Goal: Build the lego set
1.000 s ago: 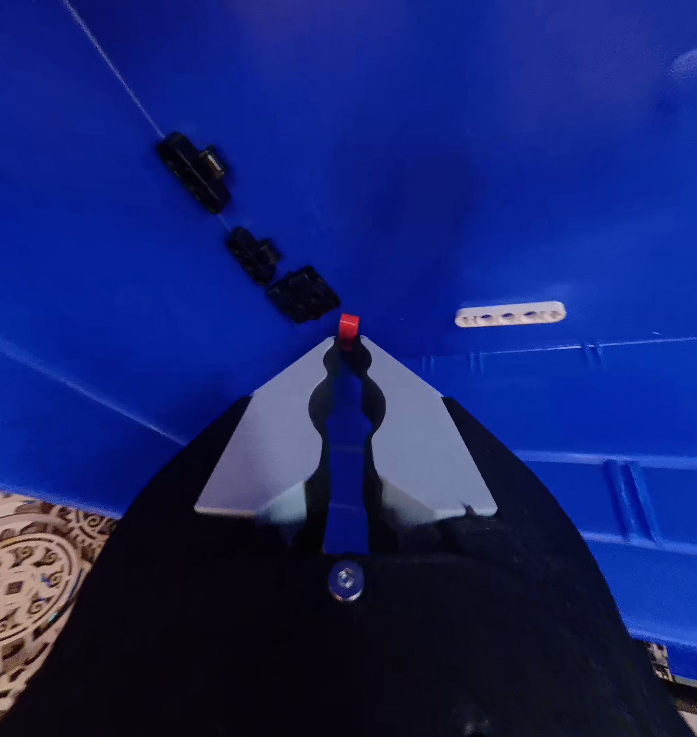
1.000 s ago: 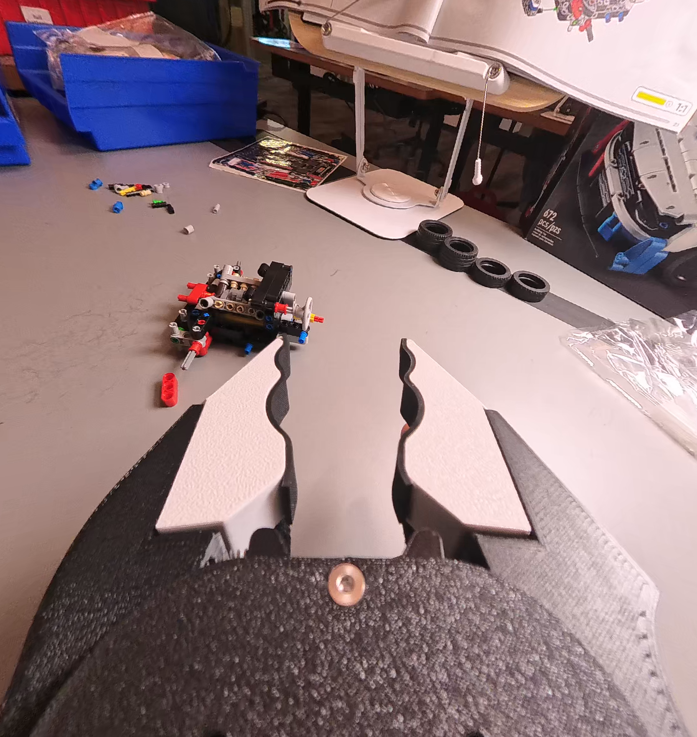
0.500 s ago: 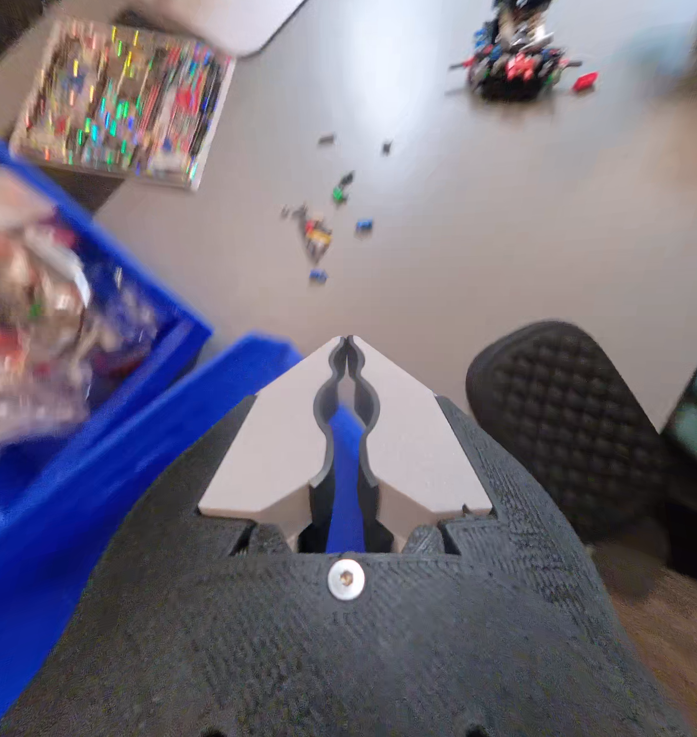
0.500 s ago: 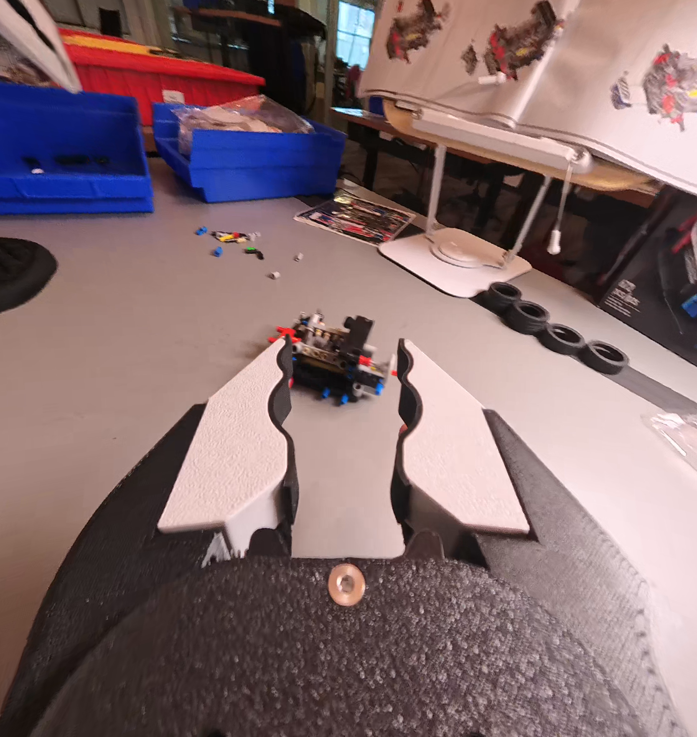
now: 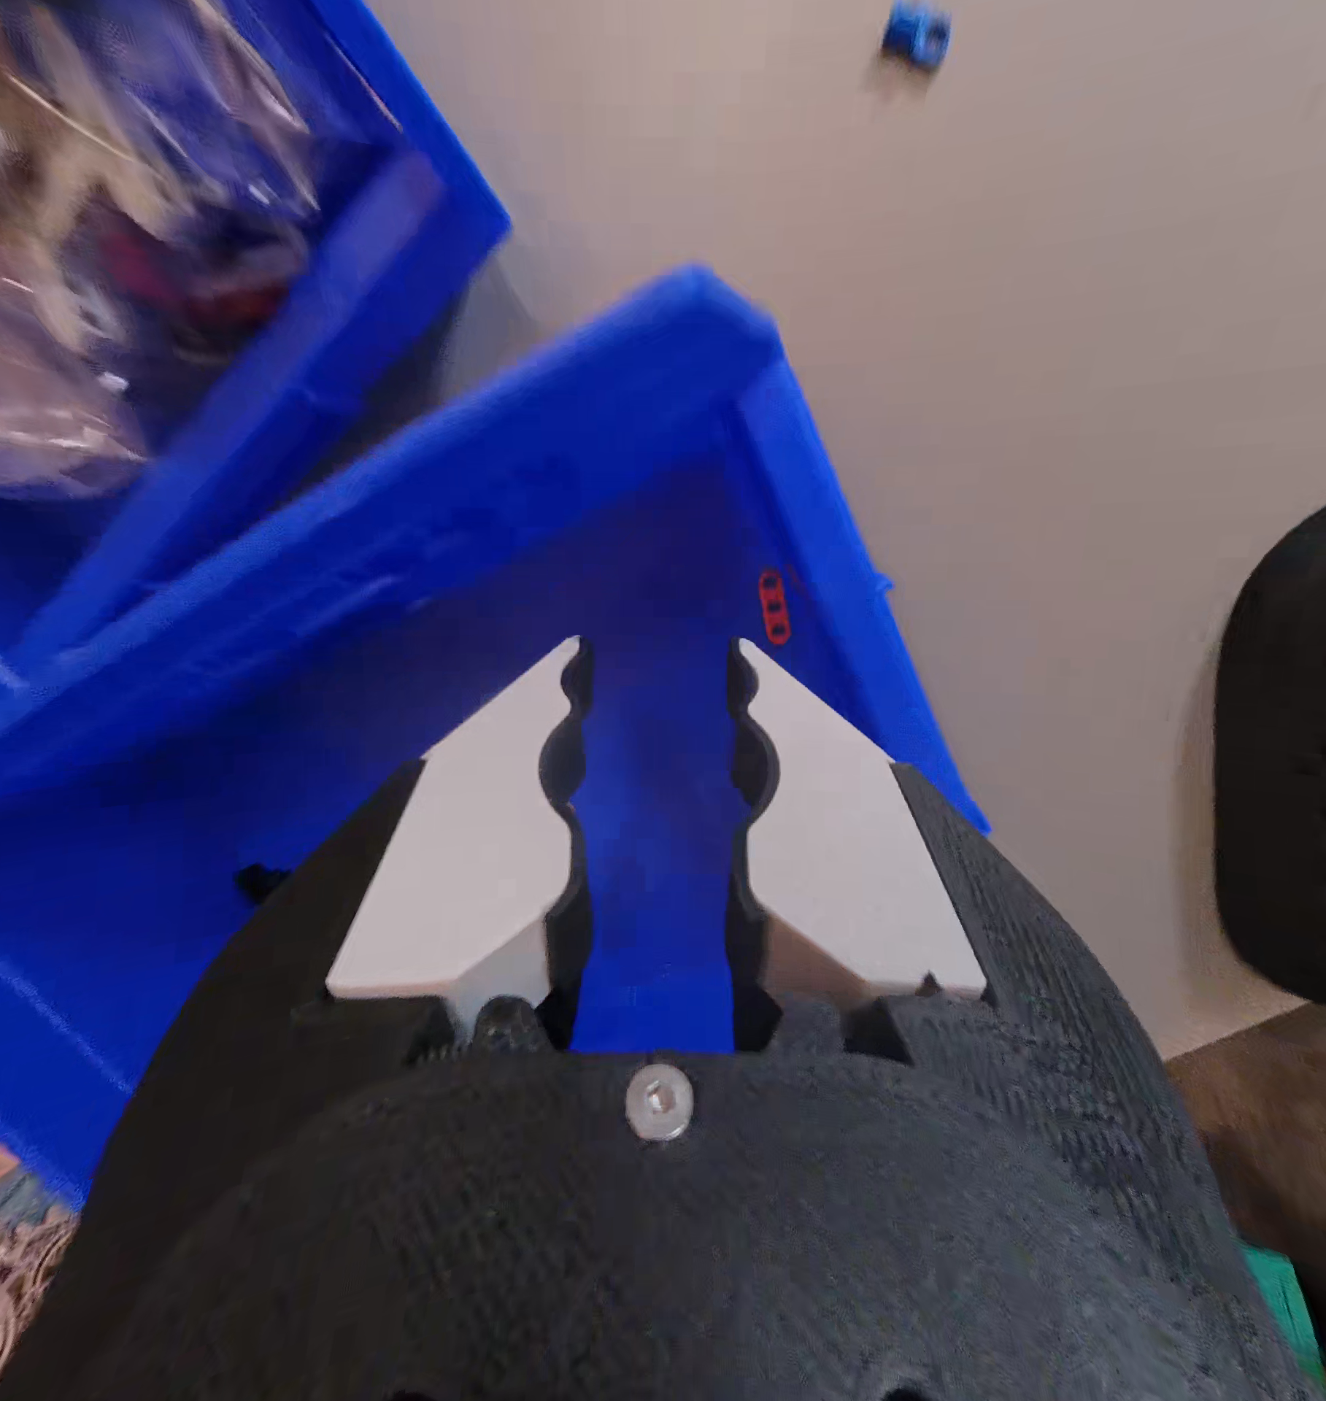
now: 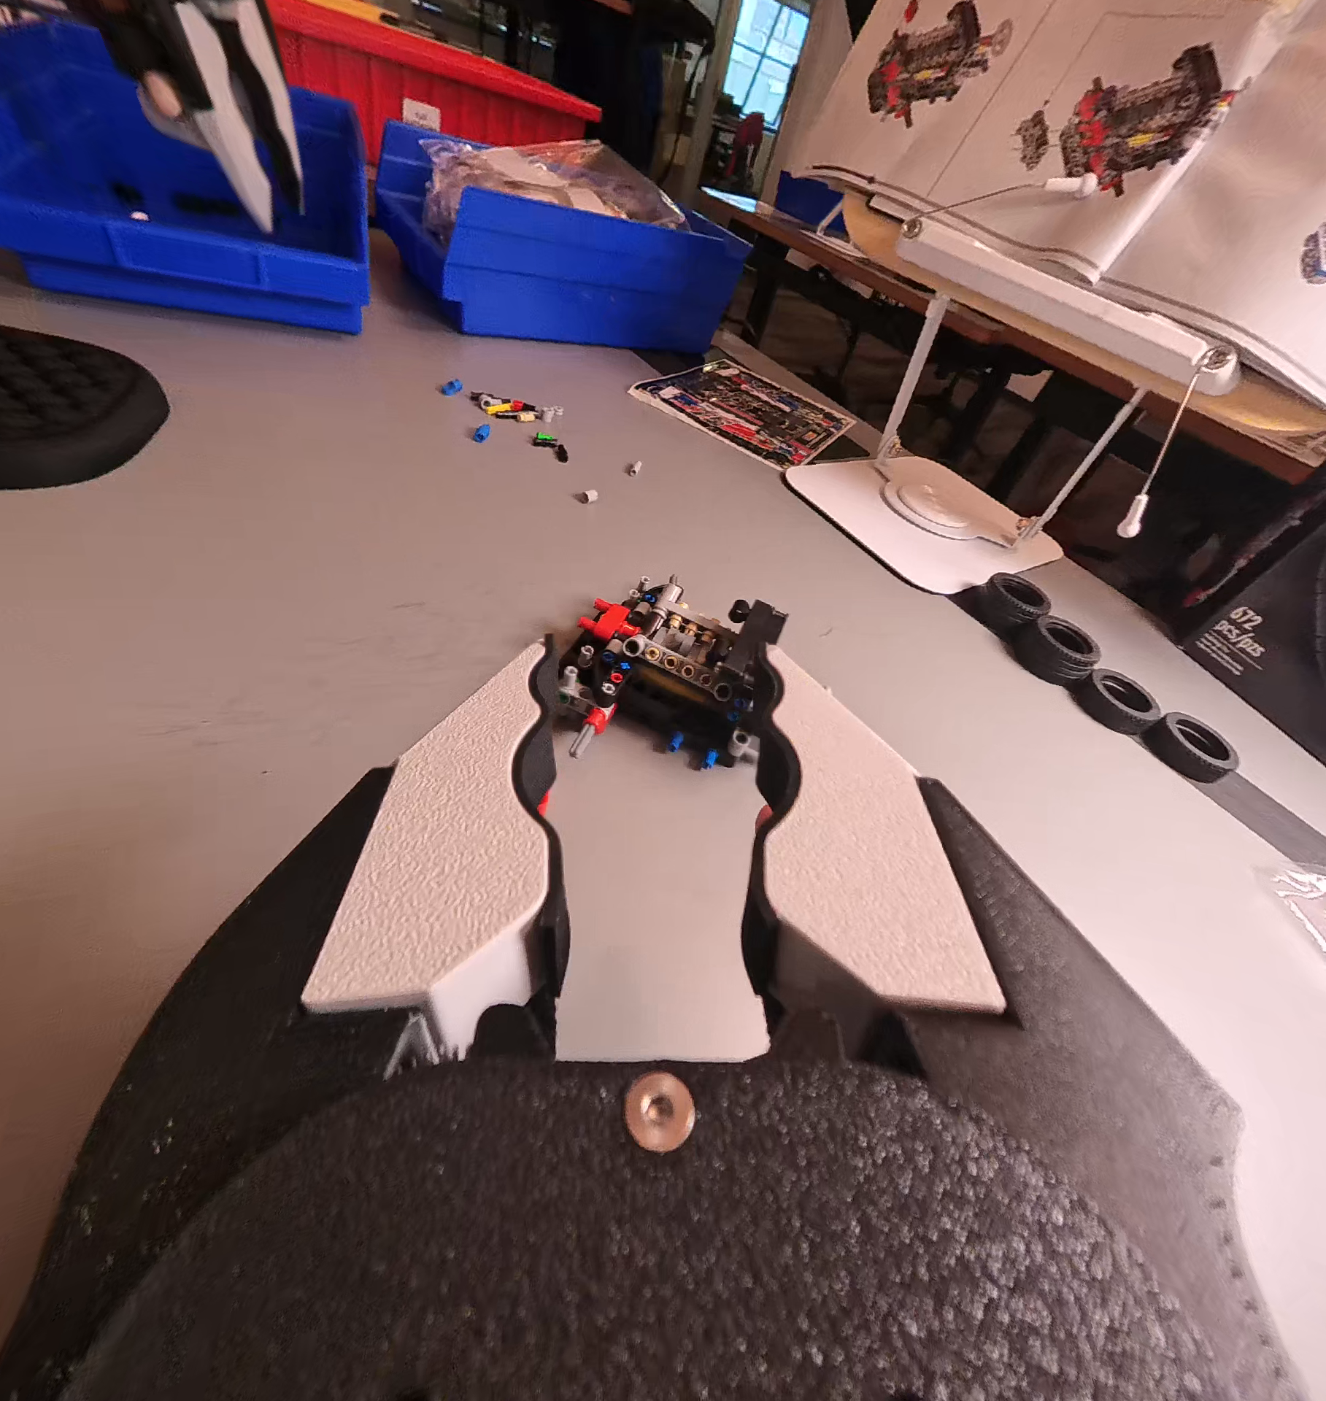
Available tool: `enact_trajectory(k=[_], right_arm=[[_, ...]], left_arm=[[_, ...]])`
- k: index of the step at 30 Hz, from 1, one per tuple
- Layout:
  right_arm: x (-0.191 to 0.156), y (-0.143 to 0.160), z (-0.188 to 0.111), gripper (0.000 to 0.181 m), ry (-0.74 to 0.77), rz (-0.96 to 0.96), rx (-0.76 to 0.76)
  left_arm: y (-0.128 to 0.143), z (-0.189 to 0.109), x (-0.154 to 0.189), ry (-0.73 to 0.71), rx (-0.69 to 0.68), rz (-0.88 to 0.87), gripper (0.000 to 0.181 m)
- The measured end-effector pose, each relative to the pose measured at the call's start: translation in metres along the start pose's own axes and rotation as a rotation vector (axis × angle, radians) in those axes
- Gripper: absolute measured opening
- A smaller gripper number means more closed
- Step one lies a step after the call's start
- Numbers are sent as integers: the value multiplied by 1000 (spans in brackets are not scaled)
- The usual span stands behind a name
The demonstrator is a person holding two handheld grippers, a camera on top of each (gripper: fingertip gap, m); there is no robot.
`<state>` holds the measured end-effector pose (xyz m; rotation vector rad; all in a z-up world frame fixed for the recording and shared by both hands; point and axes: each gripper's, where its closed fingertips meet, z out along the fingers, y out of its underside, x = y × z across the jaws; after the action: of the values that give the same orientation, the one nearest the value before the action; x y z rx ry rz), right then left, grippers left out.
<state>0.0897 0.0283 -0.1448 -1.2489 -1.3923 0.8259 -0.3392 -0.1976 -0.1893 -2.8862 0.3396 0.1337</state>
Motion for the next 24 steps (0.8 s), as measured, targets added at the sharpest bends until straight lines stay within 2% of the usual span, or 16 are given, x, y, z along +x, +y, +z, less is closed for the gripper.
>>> enact_trajectory(k=[1, 5, 11, 12, 14, 15, 19, 22, 24], right_arm=[[2, 1, 0, 50, 7, 3, 0], [13, 7, -2, 51, 41, 7, -15], [40, 3, -8, 51, 120, 66, -8], [44, 3, -9, 50, 135, 70, -12], [49, 3, -11, 50, 162, 70, -28], [50, 3, -12, 50, 173, 71, -35], [53, 2, -14, 50, 202, 76, -62], [56, -1, -14, 50, 220, 70, -82], [57, -3, -14, 50, 232, 65, -95]], left_arm=[[6, 8, 2, 23, -20, 13, 37], [19, 28, 14, 130, -43, 63, 43], [12, 41, 19, 221, 15, 92, 42], [11, 42, 17, 219, 26, 88, 34], [14, 46, 5, 160, 26, 108, 3], [15, 45, 3, 171, 32, 103, 0], [25, 46, -23, 96, 44, 88, 0], [23, 40, -30, 77, 109, 81, 1], [19, 35, -27, 93, 146, 103, 12]])
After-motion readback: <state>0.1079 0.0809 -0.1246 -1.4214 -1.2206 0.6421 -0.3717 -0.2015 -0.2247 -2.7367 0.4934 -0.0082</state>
